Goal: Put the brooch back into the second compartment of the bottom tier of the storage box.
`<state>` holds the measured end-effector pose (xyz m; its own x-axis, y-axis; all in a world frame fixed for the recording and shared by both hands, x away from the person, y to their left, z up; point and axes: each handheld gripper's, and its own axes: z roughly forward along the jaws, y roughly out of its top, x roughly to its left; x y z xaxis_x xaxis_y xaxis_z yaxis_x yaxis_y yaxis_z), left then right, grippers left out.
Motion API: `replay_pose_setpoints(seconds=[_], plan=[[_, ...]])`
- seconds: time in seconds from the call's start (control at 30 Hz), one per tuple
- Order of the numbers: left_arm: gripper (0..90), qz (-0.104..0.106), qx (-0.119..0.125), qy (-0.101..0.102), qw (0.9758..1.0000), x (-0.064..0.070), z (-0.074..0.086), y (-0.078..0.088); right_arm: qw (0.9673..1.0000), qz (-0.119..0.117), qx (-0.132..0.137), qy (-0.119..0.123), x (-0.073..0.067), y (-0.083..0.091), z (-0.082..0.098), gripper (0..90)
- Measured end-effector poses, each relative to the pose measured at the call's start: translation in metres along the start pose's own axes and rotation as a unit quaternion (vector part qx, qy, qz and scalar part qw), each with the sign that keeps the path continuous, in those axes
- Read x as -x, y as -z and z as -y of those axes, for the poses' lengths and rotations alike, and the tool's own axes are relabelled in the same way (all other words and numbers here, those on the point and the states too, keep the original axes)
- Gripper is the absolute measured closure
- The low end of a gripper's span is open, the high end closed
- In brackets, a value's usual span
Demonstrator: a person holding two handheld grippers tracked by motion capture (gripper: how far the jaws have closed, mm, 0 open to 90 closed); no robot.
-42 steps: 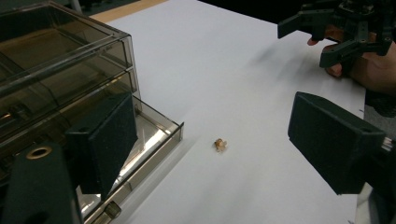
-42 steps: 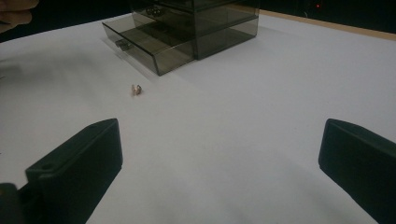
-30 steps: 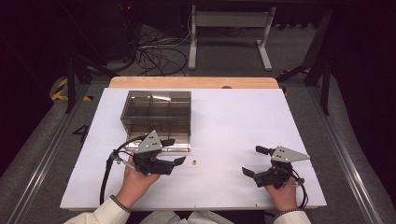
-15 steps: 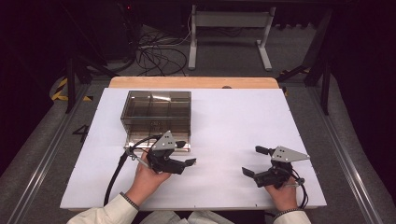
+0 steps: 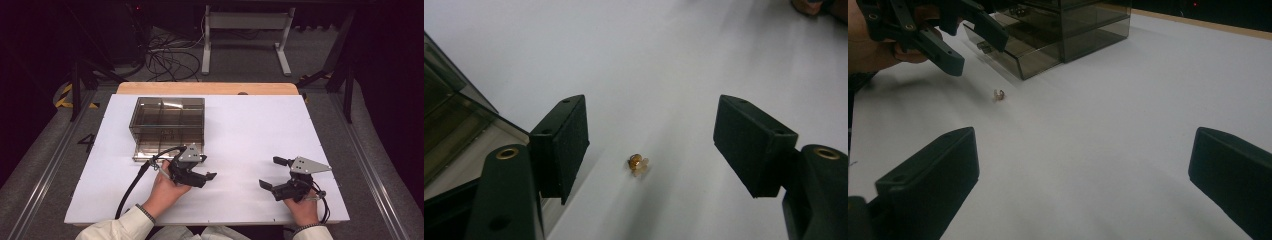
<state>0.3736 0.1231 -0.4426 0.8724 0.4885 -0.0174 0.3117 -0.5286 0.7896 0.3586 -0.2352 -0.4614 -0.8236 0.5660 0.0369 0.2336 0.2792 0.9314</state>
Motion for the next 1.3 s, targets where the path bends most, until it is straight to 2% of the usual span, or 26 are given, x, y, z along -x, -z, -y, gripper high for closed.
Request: replay_pose_setpoints(seconds=[0.33, 0.5, 0.7, 0.83, 1.2, 1.3], plan=[[35.4, 0.002, -0.036, -0.005, 0.9993, 0.000, 0.003, -0.012, 1.0000, -0.004, 0.000, -0.002, 0.000, 0.000, 0.000, 0.5], [38.4, 0.001, -0.064, -0.001, 0.9979, -0.001, 0.006, -0.018, 1.0000, -0.006, 0.000, -0.001, 0.000, 0.000, 0.000, 0.5], [41.9, -0.001, -0.080, -0.004, 0.9968, -0.003, 0.007, -0.020, 1.0000, -0.007, 0.000, -0.002, -0.001, 0.000, 0.000, 0.5], [46.3, -0.003, -0.083, -0.001, 0.9966, -0.002, 0.008, -0.021, 1.0000, -0.008, -0.001, -0.002, 0.000, 0.000, 0.000, 0.5], [61.5, -0.020, -0.088, -0.025, 0.9956, 0.000, 0.008, -0.023, 1.0000, -0.008, -0.002, 0.001, 0.000, -0.001, 0.000, 0.5], [66.9, -0.024, -0.091, -0.024, 0.9953, 0.000, 0.009, -0.024, 1.0000, -0.008, -0.002, 0.001, 0.000, -0.001, 0.000, 0.5]])
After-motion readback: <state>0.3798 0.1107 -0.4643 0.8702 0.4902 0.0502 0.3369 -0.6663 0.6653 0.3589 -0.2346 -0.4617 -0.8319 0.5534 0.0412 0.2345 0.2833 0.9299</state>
